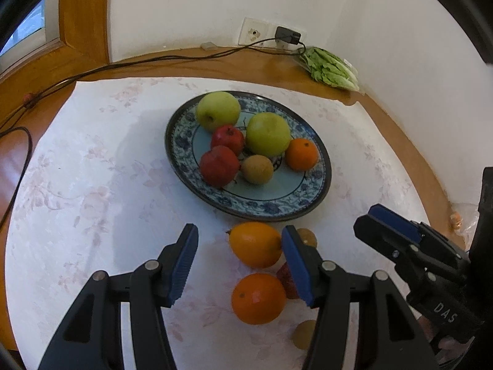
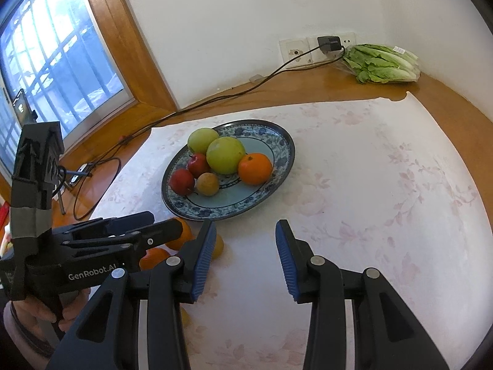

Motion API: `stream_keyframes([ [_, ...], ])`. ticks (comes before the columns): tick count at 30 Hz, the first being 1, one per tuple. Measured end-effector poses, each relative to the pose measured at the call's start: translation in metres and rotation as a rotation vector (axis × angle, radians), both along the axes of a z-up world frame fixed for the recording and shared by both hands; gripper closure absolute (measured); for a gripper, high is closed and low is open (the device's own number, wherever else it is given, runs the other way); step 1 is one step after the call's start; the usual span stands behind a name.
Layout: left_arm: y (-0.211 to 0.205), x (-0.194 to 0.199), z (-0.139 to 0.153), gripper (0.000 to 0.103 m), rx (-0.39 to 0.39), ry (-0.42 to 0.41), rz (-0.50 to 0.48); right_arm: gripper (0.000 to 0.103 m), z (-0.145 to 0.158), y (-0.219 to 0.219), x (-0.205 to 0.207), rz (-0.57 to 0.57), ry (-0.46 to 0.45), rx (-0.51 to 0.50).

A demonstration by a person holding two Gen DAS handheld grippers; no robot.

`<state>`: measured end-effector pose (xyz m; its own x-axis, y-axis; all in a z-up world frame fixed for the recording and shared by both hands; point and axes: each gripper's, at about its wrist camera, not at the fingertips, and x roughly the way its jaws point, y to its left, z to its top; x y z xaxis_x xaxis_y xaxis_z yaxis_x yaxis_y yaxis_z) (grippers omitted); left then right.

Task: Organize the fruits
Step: 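Withdraw both tools from the plate toward the remaining fruits, then grasp an orange with the left tool while the right tool grasps another brown fruit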

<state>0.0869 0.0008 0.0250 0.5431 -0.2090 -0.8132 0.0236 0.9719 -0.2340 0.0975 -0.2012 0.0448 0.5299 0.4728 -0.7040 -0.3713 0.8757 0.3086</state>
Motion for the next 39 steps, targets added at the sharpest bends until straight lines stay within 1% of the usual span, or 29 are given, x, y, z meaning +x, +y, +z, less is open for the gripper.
stream_keyframes([
  [8, -0.008, 0.003, -0.009, 0.044, 0.000, 0.026, -0.018, 0.062, -0.003, -0.004, 0.002, -0.006, 0.010, 0.012],
  [10, -0.008, 0.003, -0.010, 0.048, -0.011, 0.025, -0.013, 0.062, -0.004, -0.005, 0.002, -0.005, 0.013, 0.015],
  [12, -0.007, 0.003, -0.011, 0.055, -0.017, 0.027, -0.012, 0.062, -0.006, -0.005, 0.003, -0.005, 0.018, 0.015],
  [15, -0.007, 0.003, -0.012, 0.064, -0.020, 0.027, -0.013, 0.062, -0.007, -0.005, 0.004, -0.006, 0.022, 0.019],
  [24, -0.001, 0.001, -0.010, 0.064, -0.031, 0.015, -0.009, 0.062, -0.008, -0.006, 0.004, -0.006, 0.025, 0.020],
  [33, 0.023, -0.006, -0.002, 0.064, -0.032, -0.011, 0.059, 0.062, -0.011, 0.001, 0.003, 0.011, 0.038, 0.014],
  [39, 0.035, -0.009, 0.000, 0.064, -0.034, -0.024, 0.081, 0.062, -0.016, 0.012, 0.003, 0.036, 0.080, 0.024],
])
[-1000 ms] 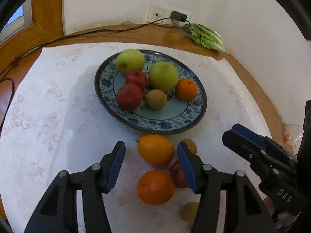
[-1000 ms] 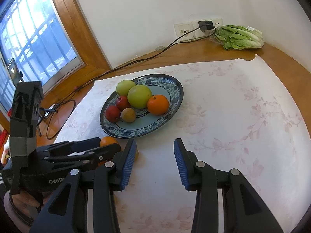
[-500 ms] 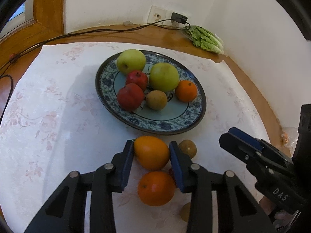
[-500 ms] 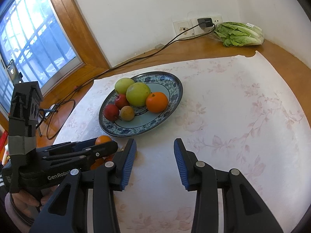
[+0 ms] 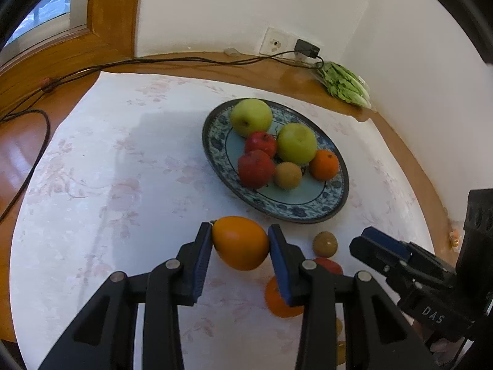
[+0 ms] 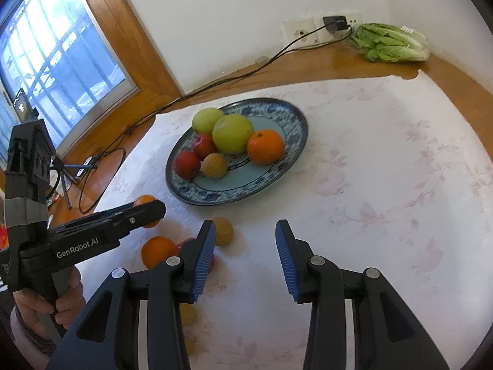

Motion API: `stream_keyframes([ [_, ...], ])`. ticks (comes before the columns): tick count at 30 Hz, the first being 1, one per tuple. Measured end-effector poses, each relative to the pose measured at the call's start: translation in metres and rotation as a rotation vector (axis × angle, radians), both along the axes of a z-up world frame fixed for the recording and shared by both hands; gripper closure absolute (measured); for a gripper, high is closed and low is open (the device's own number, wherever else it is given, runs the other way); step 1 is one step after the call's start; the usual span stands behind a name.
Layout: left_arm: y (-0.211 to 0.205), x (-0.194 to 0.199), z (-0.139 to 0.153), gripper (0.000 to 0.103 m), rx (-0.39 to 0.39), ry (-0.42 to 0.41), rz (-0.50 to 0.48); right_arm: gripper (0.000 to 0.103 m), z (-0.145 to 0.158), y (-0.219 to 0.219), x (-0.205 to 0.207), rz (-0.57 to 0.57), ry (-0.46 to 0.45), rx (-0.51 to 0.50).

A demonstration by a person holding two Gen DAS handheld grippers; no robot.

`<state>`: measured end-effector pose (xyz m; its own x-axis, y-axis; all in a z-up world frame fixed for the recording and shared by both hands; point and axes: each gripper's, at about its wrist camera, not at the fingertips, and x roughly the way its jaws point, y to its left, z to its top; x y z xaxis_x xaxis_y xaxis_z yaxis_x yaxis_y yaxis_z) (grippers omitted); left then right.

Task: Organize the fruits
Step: 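Grasp an orange with the left tool while the right tool grasps another brown fruit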

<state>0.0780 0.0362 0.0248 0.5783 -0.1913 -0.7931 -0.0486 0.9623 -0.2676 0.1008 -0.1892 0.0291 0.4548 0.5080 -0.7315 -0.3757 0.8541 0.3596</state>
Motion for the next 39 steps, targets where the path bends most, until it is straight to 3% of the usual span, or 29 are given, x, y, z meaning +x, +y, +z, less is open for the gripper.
stream_keyframes([
  [14, 0.003, -0.003, 0.000, 0.064, 0.008, -0.018, 0.005, 0.062, -0.005, 0.023, 0.004, 0.033, 0.010, -0.053],
  [22, 0.004, -0.003, 0.000, 0.064, 0.001, -0.017, 0.001, 0.068, -0.007, 0.031, 0.006, 0.053, 0.014, -0.064],
  [28, 0.004, -0.004, 0.000, 0.064, -0.002, -0.017, 0.001, 0.077, -0.011, 0.032, 0.013, 0.060, 0.067, -0.025],
  [39, 0.004, -0.003, 0.000, 0.064, -0.002, -0.017, 0.003, 0.078, -0.010, 0.030, 0.011, 0.053, 0.065, -0.023],
])
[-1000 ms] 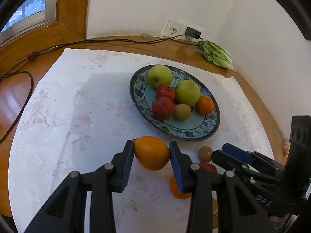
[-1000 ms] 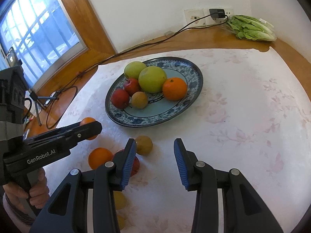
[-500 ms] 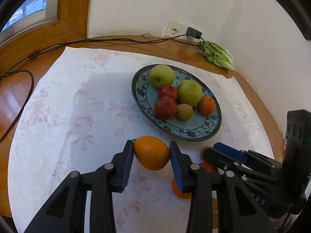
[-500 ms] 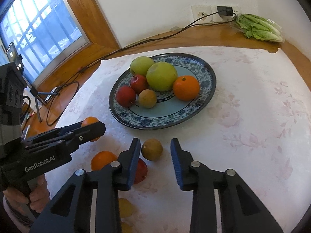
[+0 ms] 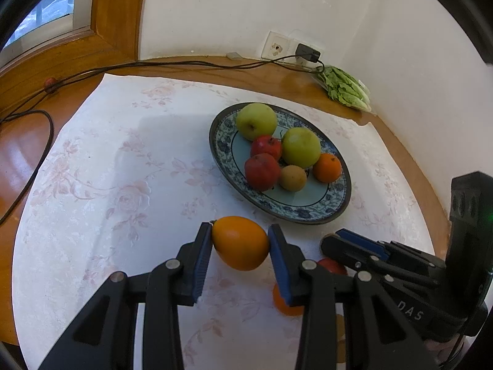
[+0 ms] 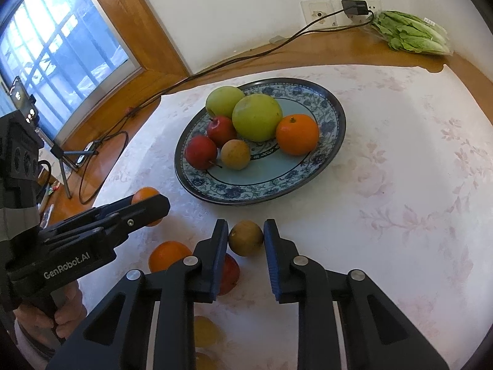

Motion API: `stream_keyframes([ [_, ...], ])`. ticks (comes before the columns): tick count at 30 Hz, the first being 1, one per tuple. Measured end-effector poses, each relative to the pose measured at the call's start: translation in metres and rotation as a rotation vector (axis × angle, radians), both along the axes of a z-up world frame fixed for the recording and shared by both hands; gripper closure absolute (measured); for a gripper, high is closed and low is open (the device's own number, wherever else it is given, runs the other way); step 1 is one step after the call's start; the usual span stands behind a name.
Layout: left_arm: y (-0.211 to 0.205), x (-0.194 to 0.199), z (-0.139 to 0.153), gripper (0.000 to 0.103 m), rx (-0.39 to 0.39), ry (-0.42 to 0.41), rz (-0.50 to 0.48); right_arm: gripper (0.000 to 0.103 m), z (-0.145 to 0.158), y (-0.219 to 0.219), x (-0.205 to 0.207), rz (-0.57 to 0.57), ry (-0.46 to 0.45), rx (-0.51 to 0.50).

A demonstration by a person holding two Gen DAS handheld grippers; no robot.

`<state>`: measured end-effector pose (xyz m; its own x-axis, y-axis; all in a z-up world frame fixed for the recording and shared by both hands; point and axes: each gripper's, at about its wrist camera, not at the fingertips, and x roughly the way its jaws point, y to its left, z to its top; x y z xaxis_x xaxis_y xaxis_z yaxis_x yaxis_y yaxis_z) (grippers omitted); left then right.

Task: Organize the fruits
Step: 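Grasp an orange with the left tool while the right tool grasps another brown fruit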

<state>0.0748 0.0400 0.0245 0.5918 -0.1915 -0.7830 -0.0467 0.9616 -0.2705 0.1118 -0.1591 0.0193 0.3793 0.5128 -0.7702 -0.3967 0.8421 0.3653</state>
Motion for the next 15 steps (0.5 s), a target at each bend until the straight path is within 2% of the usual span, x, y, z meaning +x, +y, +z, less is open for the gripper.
stream_keyframes([
  [5, 0.000, 0.000, 0.001, 0.065, 0.002, -0.004, 0.000, 0.078, 0.004, -0.003, -0.002, -0.003, -0.016, 0.013],
  [8, 0.000, 0.000, 0.004, 0.070, -0.003, -0.011, -0.001, 0.078, 0.007, -0.006, -0.002, -0.009, -0.024, 0.020],
  [15, 0.001, 0.000, 0.006, 0.070, 0.005, -0.013, -0.001, 0.078, 0.011, -0.013, -0.003, -0.027, -0.043, 0.028],
])
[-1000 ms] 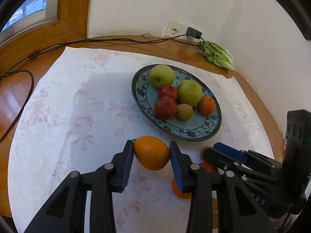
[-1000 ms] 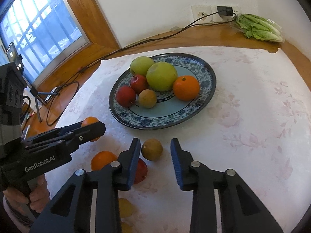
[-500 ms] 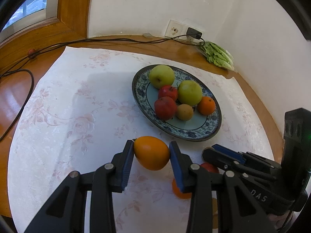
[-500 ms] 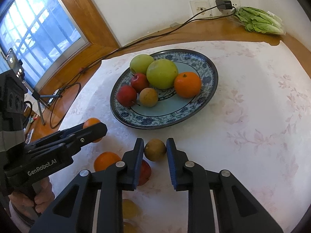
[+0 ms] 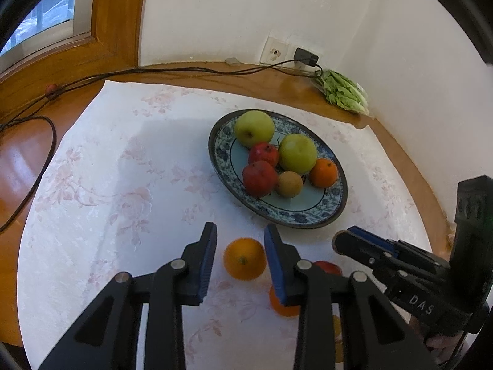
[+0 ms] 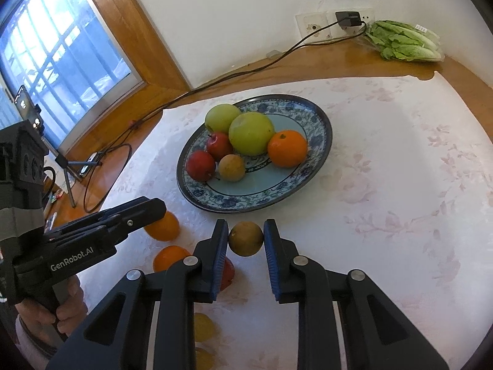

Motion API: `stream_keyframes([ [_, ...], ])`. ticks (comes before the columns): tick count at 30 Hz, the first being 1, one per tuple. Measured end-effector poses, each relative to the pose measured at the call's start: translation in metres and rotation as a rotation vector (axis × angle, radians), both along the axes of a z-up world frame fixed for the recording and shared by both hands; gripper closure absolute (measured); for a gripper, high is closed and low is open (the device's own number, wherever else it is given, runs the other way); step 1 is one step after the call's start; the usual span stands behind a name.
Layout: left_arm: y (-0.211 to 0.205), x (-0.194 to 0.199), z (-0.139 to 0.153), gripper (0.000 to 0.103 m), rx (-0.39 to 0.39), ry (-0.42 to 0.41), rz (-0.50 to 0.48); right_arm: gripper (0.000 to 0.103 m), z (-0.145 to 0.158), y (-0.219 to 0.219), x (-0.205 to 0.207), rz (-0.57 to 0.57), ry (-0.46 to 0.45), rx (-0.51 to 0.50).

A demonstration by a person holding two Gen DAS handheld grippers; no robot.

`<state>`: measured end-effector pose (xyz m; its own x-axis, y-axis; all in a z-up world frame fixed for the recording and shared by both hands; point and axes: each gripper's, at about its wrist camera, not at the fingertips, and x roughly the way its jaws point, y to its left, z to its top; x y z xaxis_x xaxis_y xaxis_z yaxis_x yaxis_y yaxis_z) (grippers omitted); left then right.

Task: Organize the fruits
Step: 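Grasp an orange with the left tool while the right tool grasps another brown fruit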

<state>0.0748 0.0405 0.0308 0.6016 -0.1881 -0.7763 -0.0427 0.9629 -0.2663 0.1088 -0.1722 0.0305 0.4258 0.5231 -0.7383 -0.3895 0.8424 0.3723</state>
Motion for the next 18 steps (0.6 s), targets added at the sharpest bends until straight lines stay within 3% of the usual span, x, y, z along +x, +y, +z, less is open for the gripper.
stream_keyframes([
  [10, -0.003, -0.001, -0.008, 0.069, -0.021, 0.046, -0.020, 0.078, 0.000, -0.003, 0.000, -0.003, -0.003, 0.012],
  [13, 0.002, -0.008, -0.006, 0.064, -0.056, 0.047, -0.021, 0.078, 0.001, -0.004, -0.001, -0.003, -0.006, 0.015],
  [18, 0.009, -0.019, -0.001, 0.062, -0.036, 0.040, -0.007, 0.078, 0.002, -0.006, -0.002, -0.003, -0.008, 0.028],
])
